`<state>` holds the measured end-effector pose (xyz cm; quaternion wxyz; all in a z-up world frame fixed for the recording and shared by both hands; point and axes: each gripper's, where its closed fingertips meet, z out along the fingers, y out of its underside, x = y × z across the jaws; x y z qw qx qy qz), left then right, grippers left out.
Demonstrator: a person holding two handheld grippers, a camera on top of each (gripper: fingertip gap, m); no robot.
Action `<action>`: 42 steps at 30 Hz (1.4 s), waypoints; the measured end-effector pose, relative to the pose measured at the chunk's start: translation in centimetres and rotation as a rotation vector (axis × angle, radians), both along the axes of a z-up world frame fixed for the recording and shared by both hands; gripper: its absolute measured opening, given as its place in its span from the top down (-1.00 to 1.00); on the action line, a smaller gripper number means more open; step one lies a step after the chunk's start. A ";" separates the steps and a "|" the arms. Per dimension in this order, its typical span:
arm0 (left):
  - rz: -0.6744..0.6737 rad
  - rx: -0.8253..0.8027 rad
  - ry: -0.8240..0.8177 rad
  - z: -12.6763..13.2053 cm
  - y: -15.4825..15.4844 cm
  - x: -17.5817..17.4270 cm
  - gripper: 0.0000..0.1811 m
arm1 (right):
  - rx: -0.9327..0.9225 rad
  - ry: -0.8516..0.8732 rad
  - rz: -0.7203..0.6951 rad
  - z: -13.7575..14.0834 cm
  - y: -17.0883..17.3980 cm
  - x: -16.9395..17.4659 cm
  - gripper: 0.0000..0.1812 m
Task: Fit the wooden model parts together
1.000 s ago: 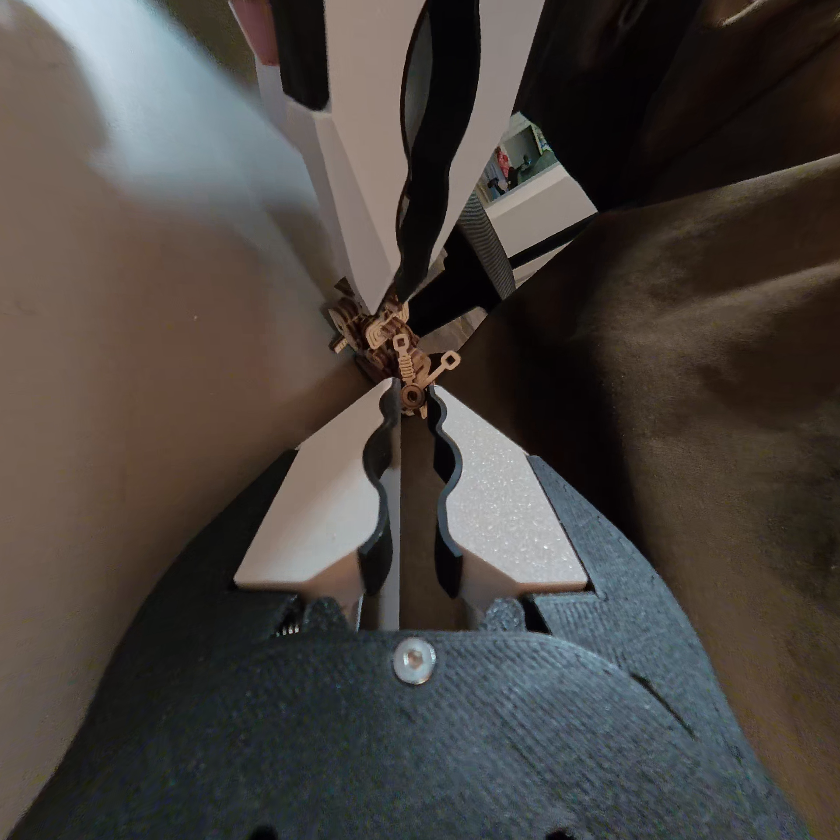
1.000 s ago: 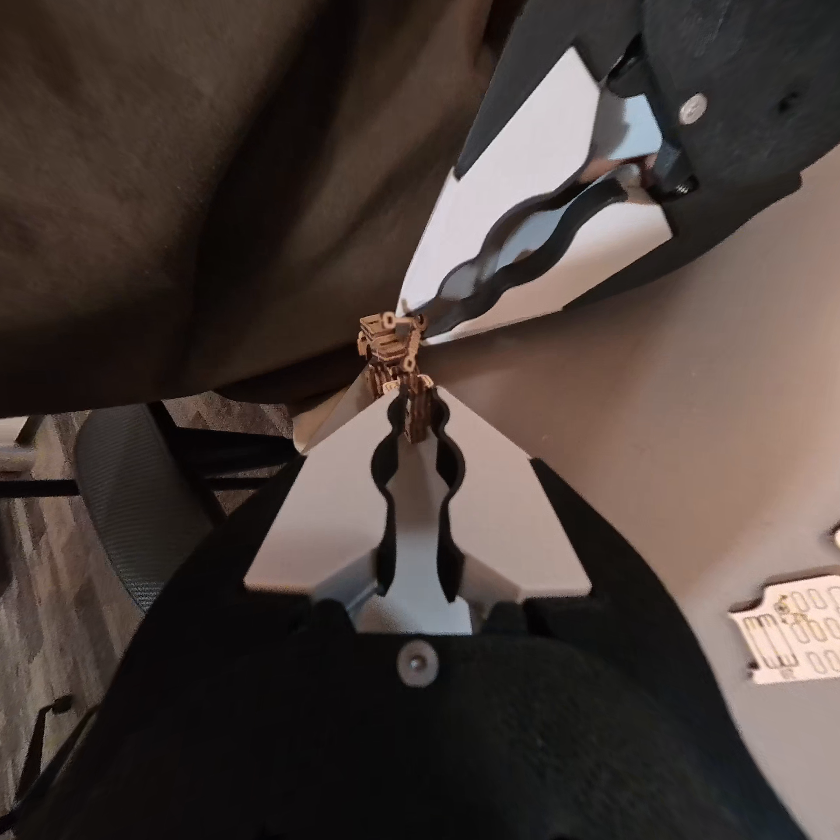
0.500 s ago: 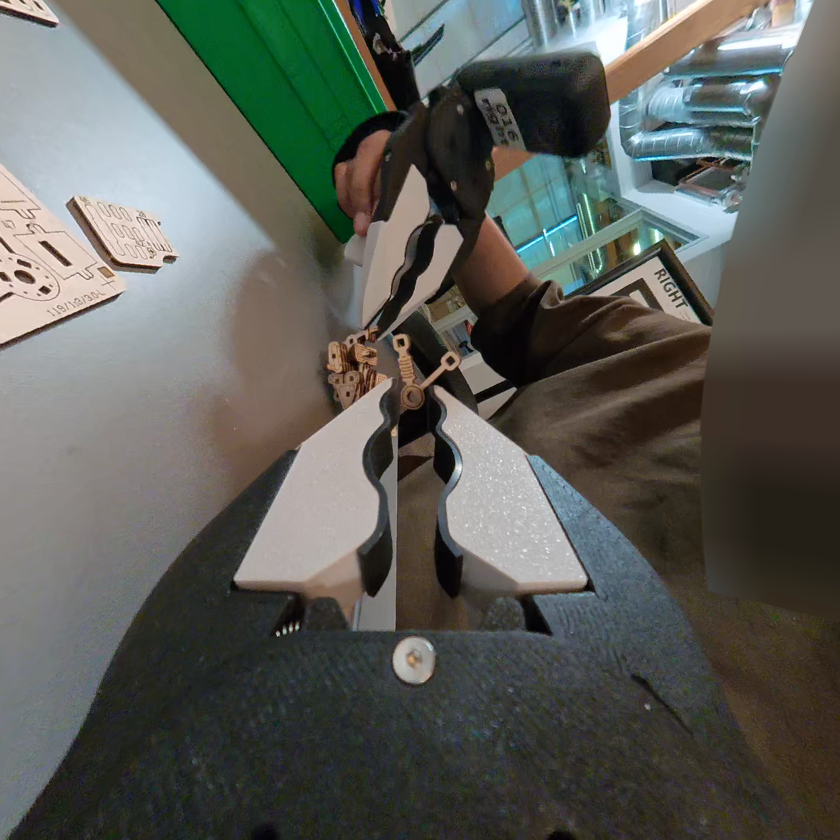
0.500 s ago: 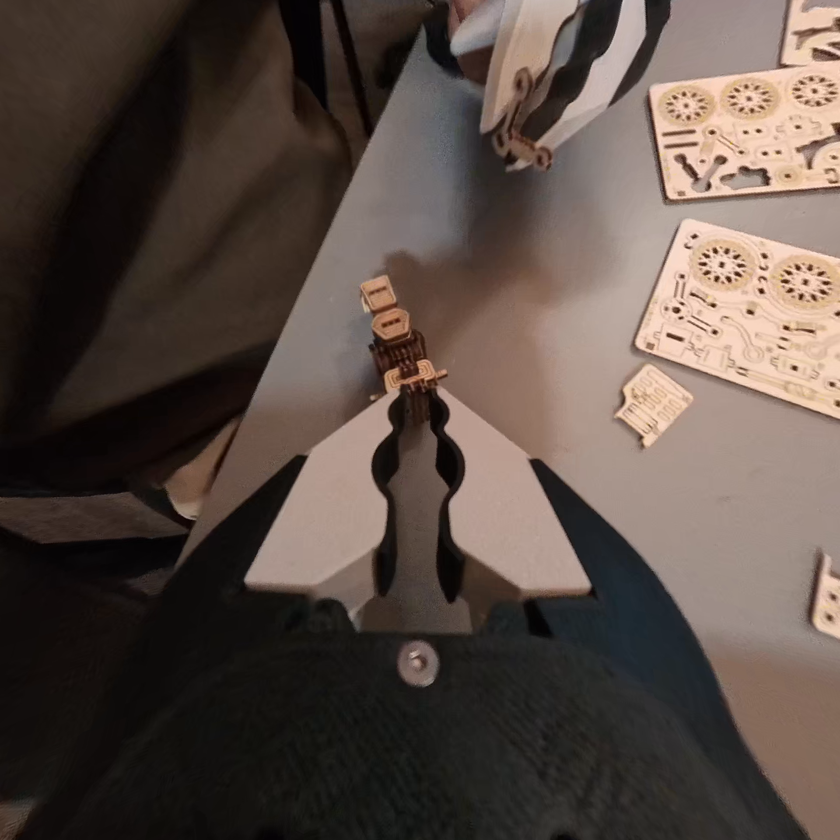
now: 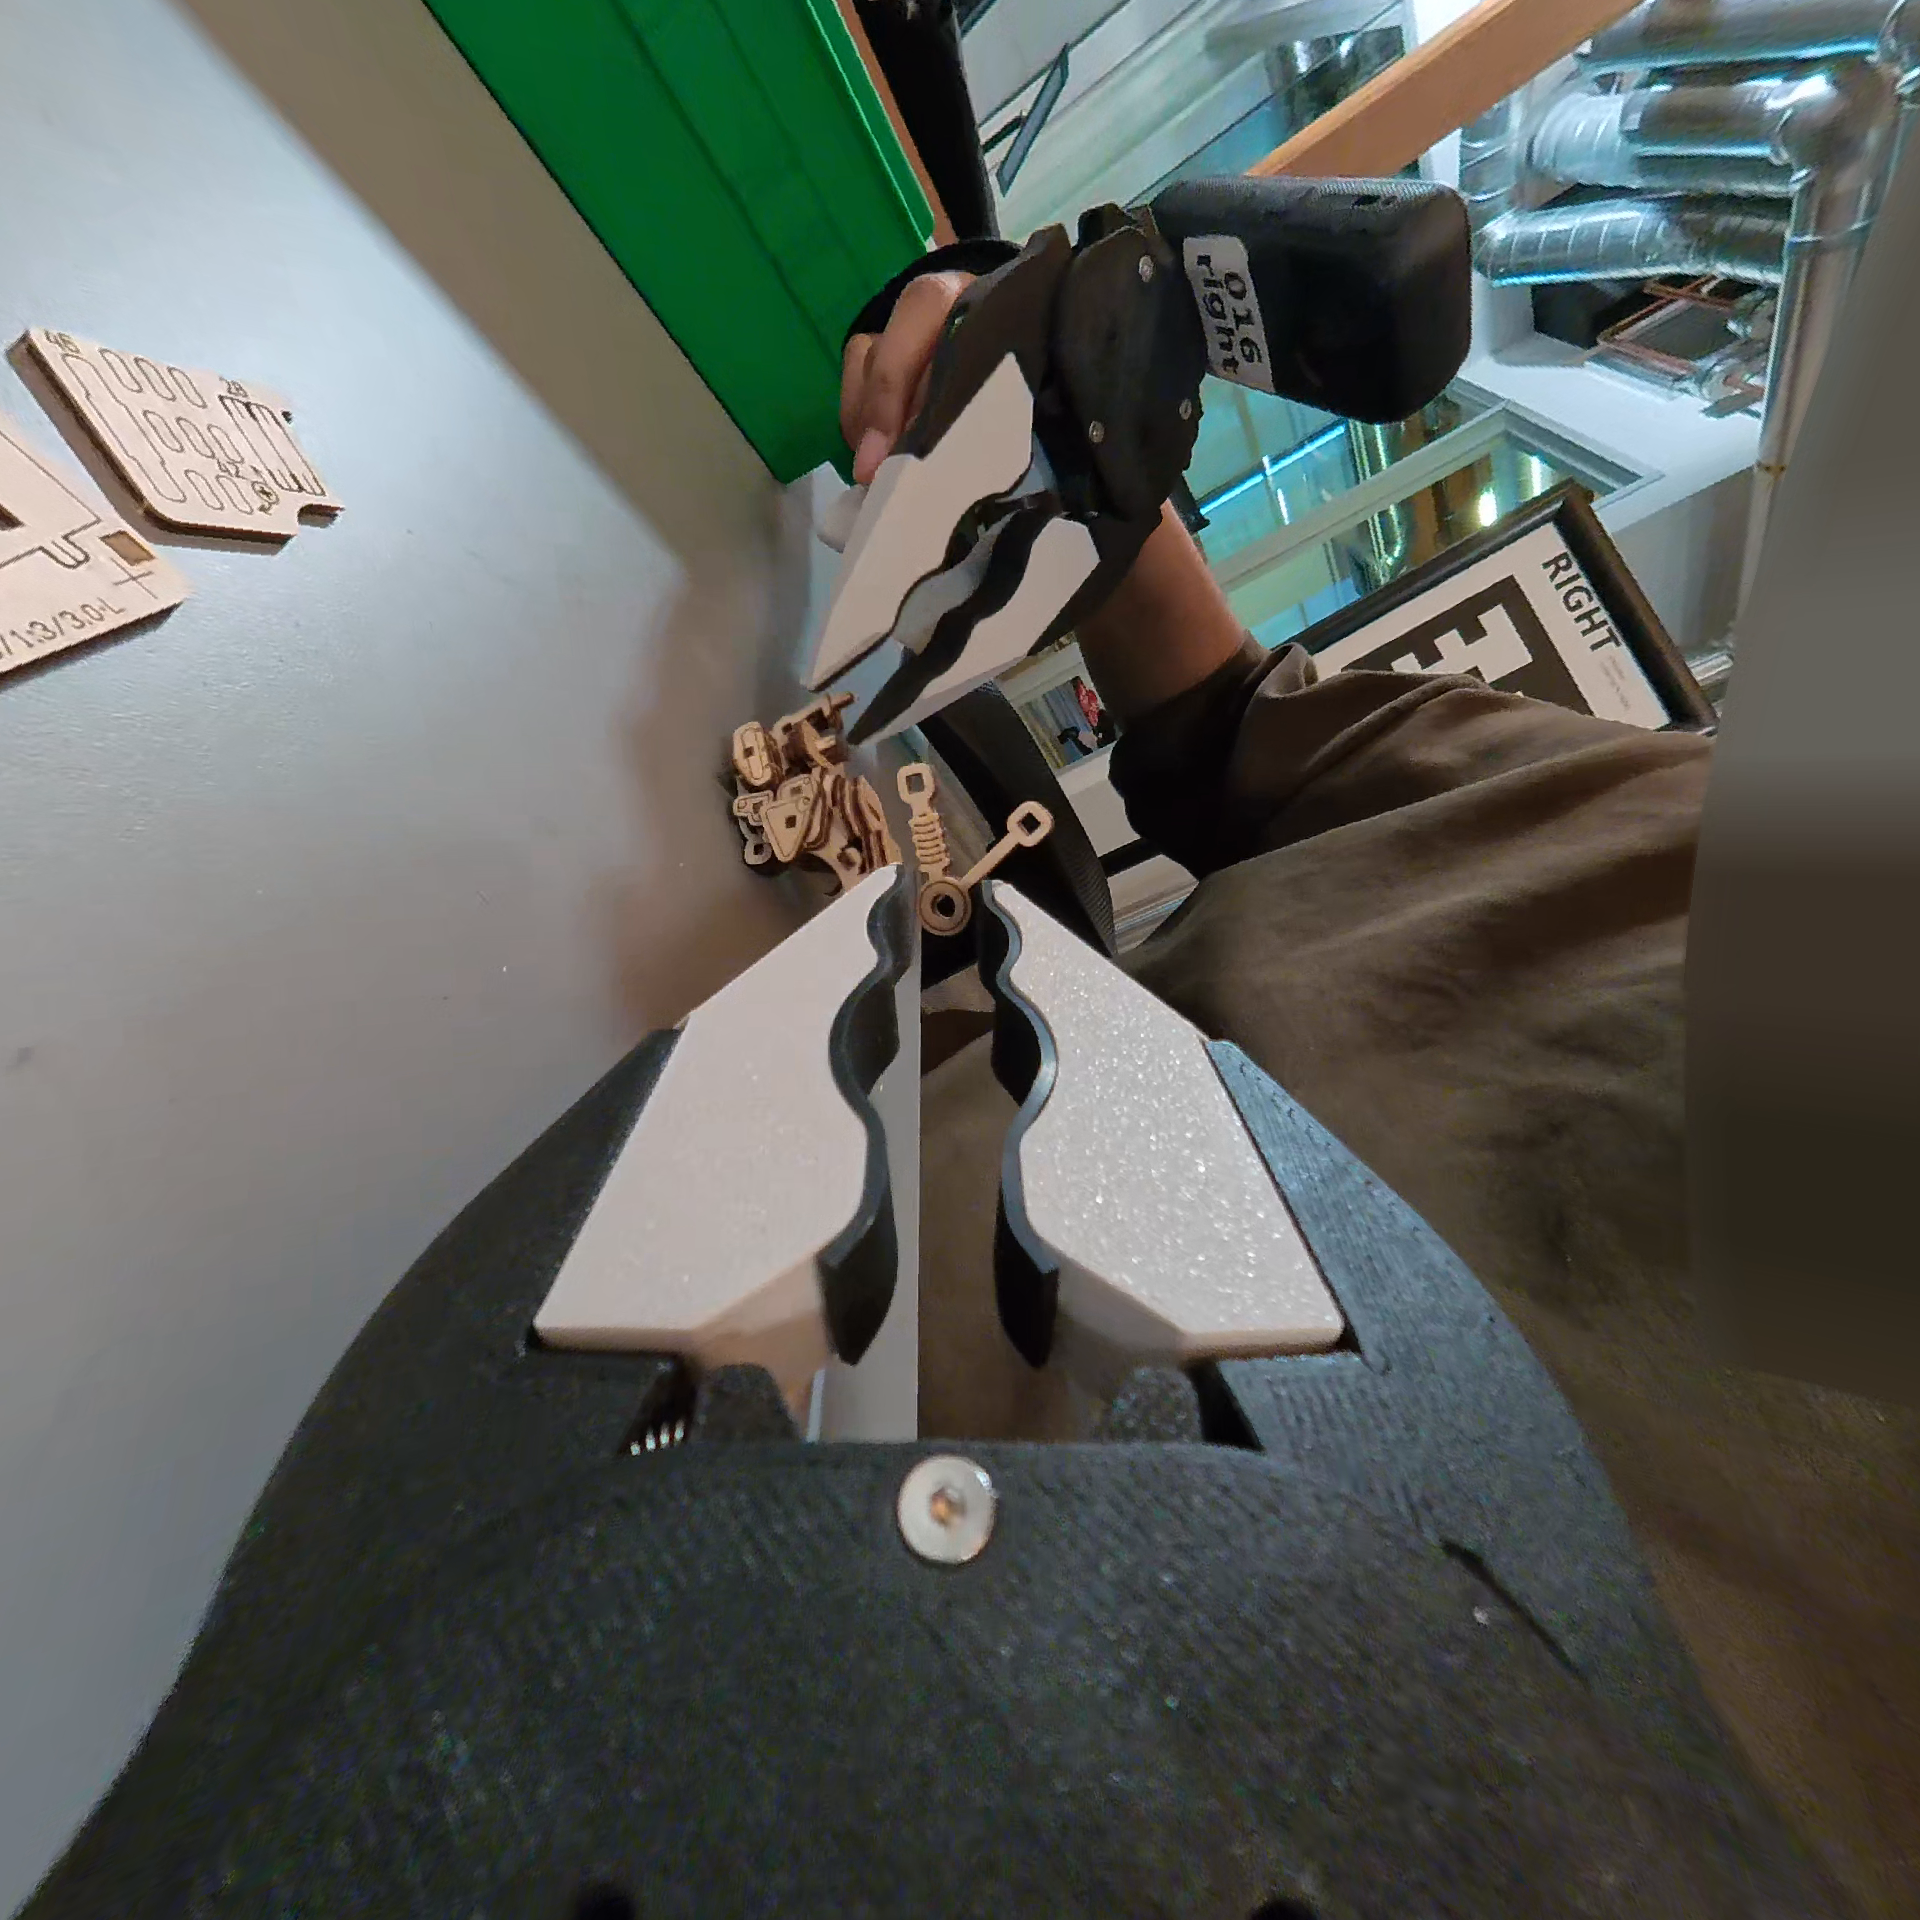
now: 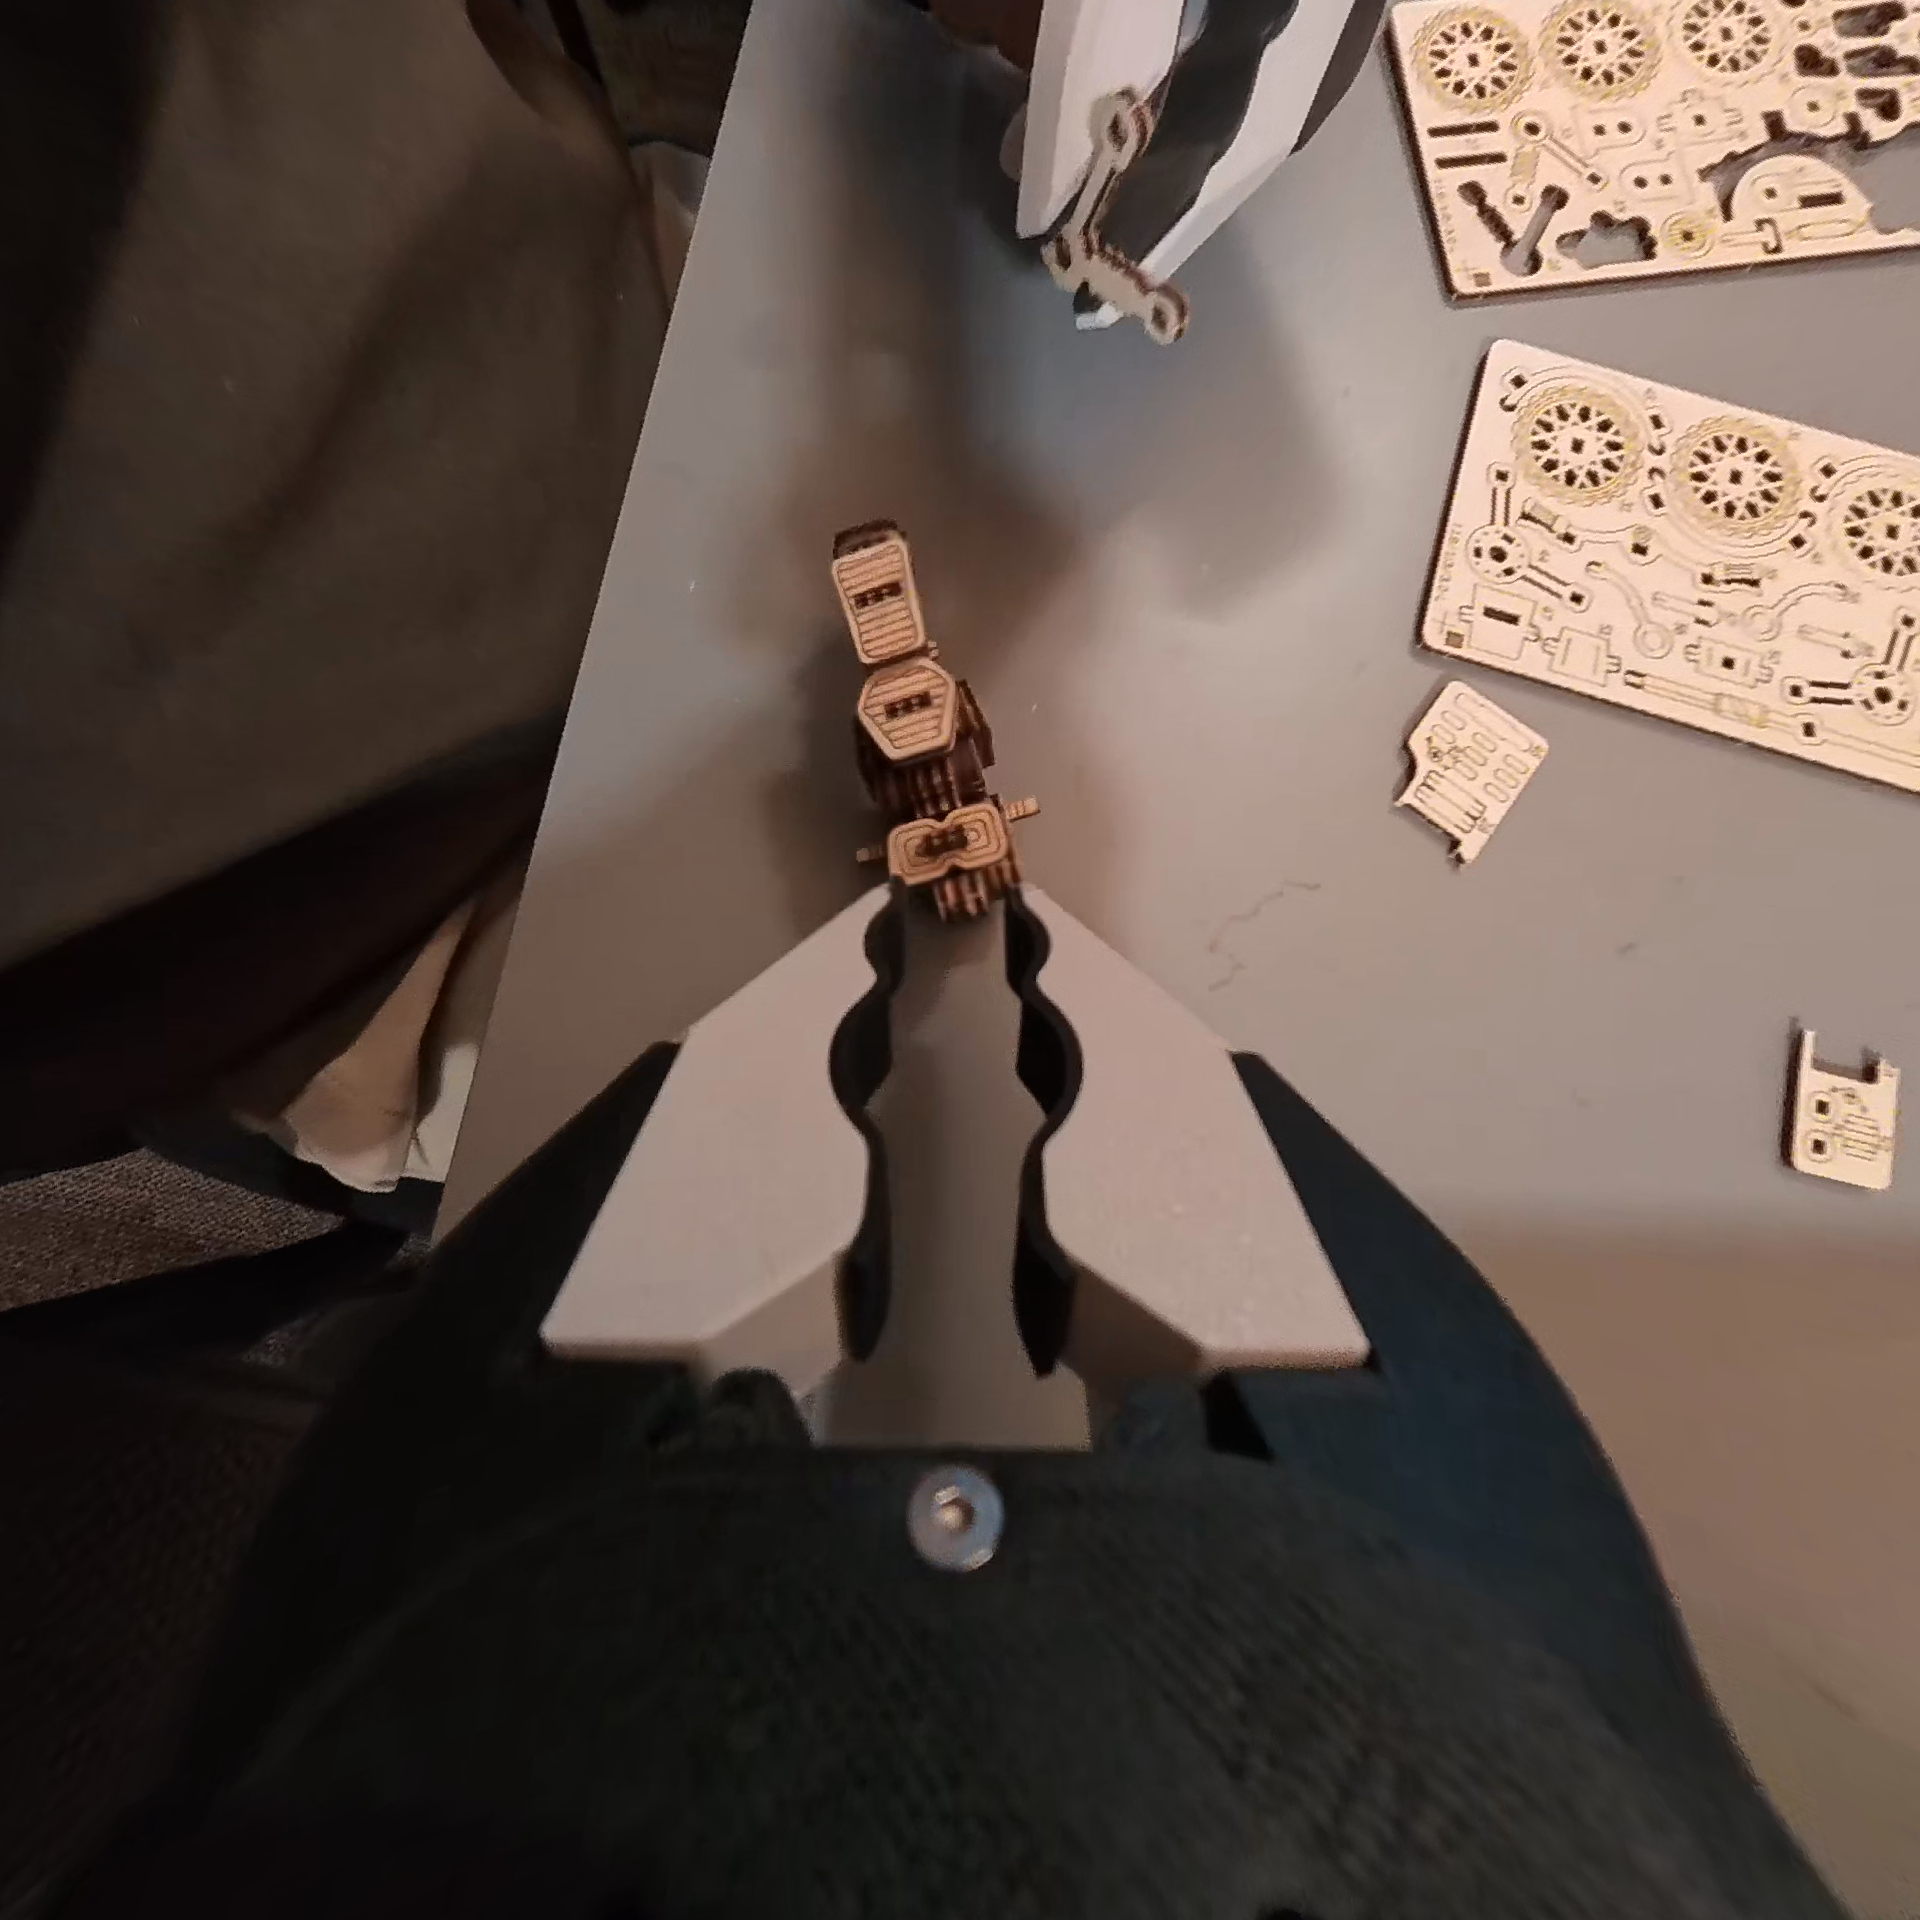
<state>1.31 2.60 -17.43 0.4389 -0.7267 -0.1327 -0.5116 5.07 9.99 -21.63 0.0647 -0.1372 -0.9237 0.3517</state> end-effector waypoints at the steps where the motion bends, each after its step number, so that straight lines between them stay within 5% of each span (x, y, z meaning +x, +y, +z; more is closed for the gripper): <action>1: 0.000 -0.001 0.001 0.0 0.0 0.0 0.90 | -0.002 0.004 -0.002 0.1 0.0 -0.1 0.79; 10: -0.005 -0.005 0.007 -0.3 0.0 0.2 0.90 | -0.137 0.050 -0.164 3.9 -0.3 -1.4 0.54; 14: -0.015 0.007 -0.015 -0.1 0.0 0.3 0.91 | -0.457 0.114 -0.295 9.4 -3.0 -2.4 0.20; 16: -0.027 0.022 -0.037 0.3 -0.1 0.4 0.90 | -0.668 0.098 -0.385 11.3 -4.2 -3.1 -0.19; 19: -0.058 0.070 -0.110 1.4 -0.5 0.7 0.90 | -0.930 0.080 -0.437 13.1 -4.8 -3.7 0.12; 22: -0.074 0.080 -0.137 1.6 -0.7 0.7 0.90 | -0.779 0.326 -0.495 13.1 -3.2 -5.2 0.44; 26: -0.112 0.081 -0.092 1.3 -1.1 1.1 0.90 | -0.635 0.621 -0.458 14.9 -3.1 -5.6 -0.31; 29: -0.144 0.078 -0.052 0.9 -1.2 1.7 0.90 | -0.689 0.662 -0.460 15.8 -3.8 -6.4 -0.40; 33: -0.186 0.076 -0.012 0.5 -1.6 2.7 0.90 | -0.007 0.743 -0.613 9.8 -1.0 -9.6 0.07; 38: -0.218 0.071 0.003 0.3 -1.7 3.3 0.90 | -0.211 1.171 -0.611 15.5 -1.3 -6.7 0.73; 42: -0.225 0.068 0.002 0.2 -1.8 3.4 0.89 | -0.436 0.804 -0.527 13.2 -4.3 -6.0 0.97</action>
